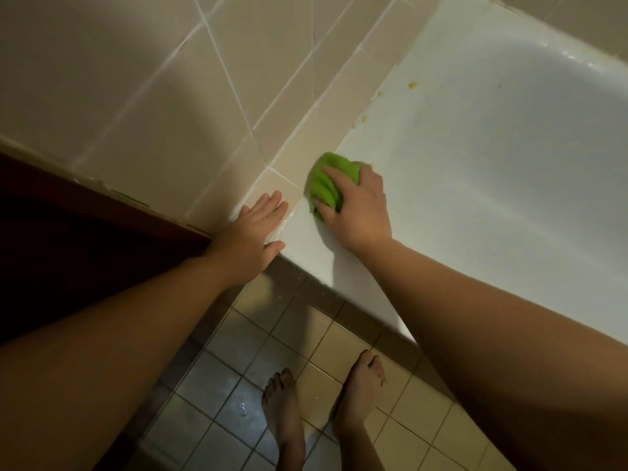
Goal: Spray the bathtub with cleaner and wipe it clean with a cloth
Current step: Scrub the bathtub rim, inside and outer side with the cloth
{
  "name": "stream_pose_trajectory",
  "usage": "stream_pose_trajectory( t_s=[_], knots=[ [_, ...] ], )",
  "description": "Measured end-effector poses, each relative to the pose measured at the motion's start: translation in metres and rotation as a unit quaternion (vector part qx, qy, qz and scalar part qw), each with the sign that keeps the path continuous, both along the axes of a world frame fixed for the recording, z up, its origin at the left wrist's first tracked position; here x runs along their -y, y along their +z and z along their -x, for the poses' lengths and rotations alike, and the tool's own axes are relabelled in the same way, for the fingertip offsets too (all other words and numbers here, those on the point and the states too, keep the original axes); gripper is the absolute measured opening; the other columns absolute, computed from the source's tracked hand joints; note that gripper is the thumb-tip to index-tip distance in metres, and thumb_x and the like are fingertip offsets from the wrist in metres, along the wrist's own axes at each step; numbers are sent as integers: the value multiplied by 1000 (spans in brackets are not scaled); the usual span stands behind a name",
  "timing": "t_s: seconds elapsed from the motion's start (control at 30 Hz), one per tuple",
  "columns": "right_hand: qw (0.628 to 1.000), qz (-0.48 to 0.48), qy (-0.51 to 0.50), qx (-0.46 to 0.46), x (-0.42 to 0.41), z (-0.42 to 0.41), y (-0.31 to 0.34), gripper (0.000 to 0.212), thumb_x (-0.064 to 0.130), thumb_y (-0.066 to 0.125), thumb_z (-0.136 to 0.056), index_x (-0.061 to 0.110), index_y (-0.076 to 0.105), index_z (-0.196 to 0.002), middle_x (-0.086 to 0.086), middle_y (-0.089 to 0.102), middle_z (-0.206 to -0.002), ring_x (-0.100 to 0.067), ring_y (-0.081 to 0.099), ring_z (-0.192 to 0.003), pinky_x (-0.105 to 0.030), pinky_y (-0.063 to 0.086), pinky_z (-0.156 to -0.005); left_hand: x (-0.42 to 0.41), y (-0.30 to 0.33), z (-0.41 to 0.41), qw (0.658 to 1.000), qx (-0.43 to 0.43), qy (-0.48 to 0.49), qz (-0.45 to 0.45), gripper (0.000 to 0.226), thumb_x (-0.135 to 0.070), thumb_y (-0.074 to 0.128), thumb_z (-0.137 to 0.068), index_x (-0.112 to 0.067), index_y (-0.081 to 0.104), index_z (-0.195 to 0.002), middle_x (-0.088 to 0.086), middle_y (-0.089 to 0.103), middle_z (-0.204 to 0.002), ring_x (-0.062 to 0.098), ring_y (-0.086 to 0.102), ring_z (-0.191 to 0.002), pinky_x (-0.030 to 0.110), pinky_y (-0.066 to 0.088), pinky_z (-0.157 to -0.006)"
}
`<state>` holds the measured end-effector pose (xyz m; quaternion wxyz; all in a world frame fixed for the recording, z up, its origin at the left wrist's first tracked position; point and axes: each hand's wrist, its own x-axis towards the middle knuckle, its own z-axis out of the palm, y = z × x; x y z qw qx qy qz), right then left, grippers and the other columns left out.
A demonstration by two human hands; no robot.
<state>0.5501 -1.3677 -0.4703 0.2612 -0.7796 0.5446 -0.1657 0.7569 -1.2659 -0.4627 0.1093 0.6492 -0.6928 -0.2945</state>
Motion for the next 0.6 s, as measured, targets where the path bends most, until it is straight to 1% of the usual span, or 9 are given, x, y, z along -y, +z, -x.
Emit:
stream_pose_trajectory(
  t_s=[0.07,0.13,0.2,0.3,0.37,0.4,0.43,0.5,0.6],
  knots=[
    [997,21,77,-21,-21,7,4,64,51,71,-86,36,53,-145,-11,46,-136,-32,43,-120,-45,41,-102,1,-1,-1,1000,-3,2,-5,75,-14,68,-98,-14,27,-161,-4,10,-169,8,1,-155,32,-1,-125],
    [995,25,98,-21,-48,22,3,64,50,73,-84,35,54,-143,-9,47,-131,-29,43,-114,-45,44,-97,1,-1,-2,1000,-6,2,-11,76,-16,67,-98,-16,25,-161,-8,7,-168,6,0,-154,33,0,-126],
    [999,2,51,-4,-60,36,0,63,47,73,-86,34,51,-144,-9,44,-130,-29,41,-116,-45,43,-99,2,-1,-2,1000,-5,-3,-12,76,-17,67,-99,-15,24,-162,-8,6,-168,7,0,-155,33,1,-126],
    [999,-11,-47,7,-27,28,-4,59,44,70,-91,33,49,-146,-11,39,-135,-34,39,-122,-47,41,-106,0,-2,-3,1000,4,-14,3,78,-21,68,-98,-12,25,-162,-3,10,-170,12,3,-157,37,5,-128],
    [997,-8,-75,-6,7,11,-3,58,45,67,-93,34,49,-147,-12,38,-139,-36,38,-125,-48,39,-109,0,-4,-4,1000,4,-17,10,78,-22,69,-97,-11,26,-162,-1,11,-170,13,5,-157,37,5,-128],
    [997,1,-71,-19,19,4,-3,57,46,65,-93,35,49,-147,-12,39,-139,-36,38,-124,-47,38,-108,0,-5,-4,1000,2,-18,14,78,-21,70,-97,-10,27,-161,0,13,-170,14,6,-158,36,5,-127],
    [998,6,-52,-33,24,-2,-1,57,47,65,-93,35,50,-147,-11,41,-138,-36,39,-123,-47,39,-106,0,-6,-4,1000,1,-17,17,78,-20,71,-96,-9,28,-161,1,14,-170,15,7,-158,35,4,-127],
    [999,10,25,-48,13,-4,4,61,48,68,-89,36,51,-146,-11,44,-134,-35,41,-119,-47,40,-102,-1,-5,-4,1000,-4,-13,21,77,-18,71,-95,-7,30,-160,2,16,-170,15,9,-157,34,5,-126],
    [990,13,138,-31,-41,18,9,65,50,73,-83,35,56,-143,-12,49,-129,-34,44,-114,-45,42,-95,-3,-1,-6,1000,-13,-6,20,74,-15,71,-96,-5,32,-159,4,18,-169,15,12,-156,35,7,-126]
  ],
)
